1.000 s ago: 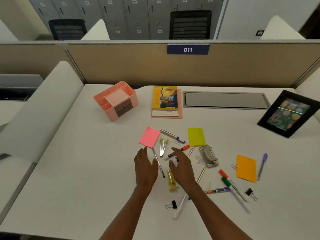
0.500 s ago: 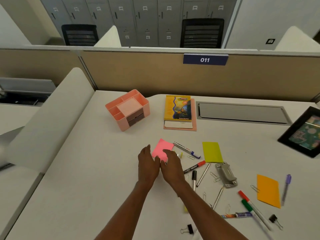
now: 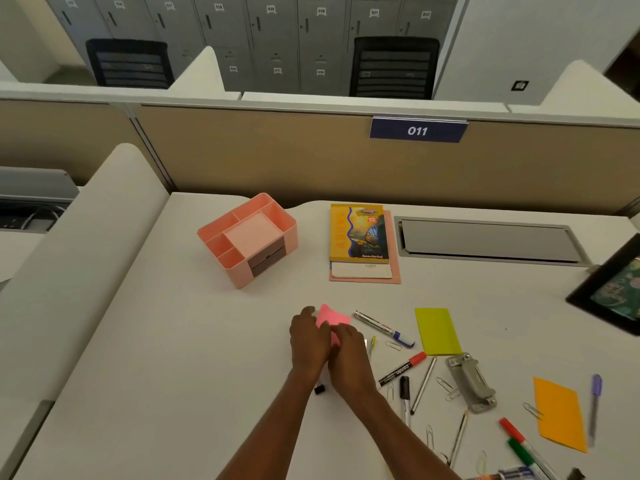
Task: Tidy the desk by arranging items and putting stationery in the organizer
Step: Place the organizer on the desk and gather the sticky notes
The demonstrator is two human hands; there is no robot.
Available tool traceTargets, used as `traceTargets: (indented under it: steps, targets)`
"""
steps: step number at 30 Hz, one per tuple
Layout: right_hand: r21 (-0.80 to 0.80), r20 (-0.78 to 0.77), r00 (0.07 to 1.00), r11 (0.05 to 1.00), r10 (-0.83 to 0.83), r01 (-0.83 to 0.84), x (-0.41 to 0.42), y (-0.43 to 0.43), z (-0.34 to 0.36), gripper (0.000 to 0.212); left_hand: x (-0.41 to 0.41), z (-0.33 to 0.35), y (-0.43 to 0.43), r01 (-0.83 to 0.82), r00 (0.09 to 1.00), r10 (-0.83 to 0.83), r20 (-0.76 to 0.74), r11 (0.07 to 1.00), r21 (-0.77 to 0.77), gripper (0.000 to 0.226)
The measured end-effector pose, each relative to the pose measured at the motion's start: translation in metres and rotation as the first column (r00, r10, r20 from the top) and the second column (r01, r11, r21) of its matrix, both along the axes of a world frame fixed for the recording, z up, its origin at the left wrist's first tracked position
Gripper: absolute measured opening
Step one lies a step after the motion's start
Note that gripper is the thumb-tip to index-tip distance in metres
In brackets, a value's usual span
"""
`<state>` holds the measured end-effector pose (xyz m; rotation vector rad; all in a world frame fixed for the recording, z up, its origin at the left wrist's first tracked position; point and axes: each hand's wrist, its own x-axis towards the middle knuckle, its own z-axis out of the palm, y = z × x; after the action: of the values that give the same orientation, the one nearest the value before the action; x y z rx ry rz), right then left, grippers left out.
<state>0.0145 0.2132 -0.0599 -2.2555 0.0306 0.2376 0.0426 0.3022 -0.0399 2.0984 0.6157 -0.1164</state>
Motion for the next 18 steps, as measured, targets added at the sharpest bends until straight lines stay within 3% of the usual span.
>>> traceTargets:
  steps: [6, 9, 13, 18]
  targets:
    - [0.088, 0.077, 0.979, 0.98, -0.186, 0.179, 0.009, -0.005, 0.011, 0.048, -0.006, 0.011, 0.009, -0.106, 0.994, 0.107, -0.003, 0.983, -0.151, 0.022]
    - [0.196, 0.066, 0.982, 0.968, -0.176, 0.16, 0.029, -0.004, 0.023, 0.044, -0.009, 0.02, 0.022, -0.086, 0.994, 0.097, 0.05, 0.98, -0.178, 0.016]
    - [0.207, 0.194, 0.976, 0.976, -0.103, 0.062, 0.064, 0.012, 0.048, 0.026, 0.002, 0.045, 0.05, -0.076, 0.964, 0.095, 0.247, 0.993, -0.085, 0.014]
    - [0.228, 0.435, 0.9, 0.967, 0.003, -0.113, 0.127, 0.056, 0.096, 0.019, 0.044, 0.102, 0.09, -0.175, 0.821, 0.122, 0.557, 0.984, 0.043, 0.025]
